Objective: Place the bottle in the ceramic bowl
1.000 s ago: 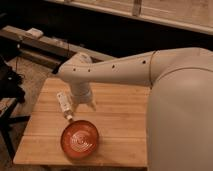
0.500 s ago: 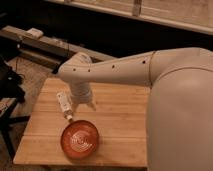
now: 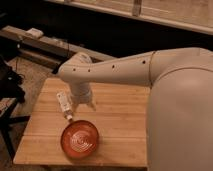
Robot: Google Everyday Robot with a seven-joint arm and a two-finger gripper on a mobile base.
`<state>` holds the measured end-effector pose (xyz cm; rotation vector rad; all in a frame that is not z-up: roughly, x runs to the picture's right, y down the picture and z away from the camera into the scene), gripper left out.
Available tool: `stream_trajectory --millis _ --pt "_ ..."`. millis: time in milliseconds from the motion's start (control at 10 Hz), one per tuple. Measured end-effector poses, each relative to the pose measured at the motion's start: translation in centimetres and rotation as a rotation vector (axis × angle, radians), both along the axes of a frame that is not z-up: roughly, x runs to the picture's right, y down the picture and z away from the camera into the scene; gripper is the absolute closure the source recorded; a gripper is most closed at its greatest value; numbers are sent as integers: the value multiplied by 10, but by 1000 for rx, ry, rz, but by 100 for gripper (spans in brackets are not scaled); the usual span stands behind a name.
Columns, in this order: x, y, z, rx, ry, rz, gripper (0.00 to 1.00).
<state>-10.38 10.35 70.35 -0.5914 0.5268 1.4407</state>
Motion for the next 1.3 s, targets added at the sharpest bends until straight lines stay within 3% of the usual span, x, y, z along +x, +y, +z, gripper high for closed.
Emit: stream_trajectory --millis 300,600,1000,1300 --pt "1 -3 0 10 1 -4 35" --pt "-22 -29 10 68 -27 -42 35" --pt "-96 -73 40 112 -145 -138 35" --pt "-131 -87 67 121 -220 -201 35"
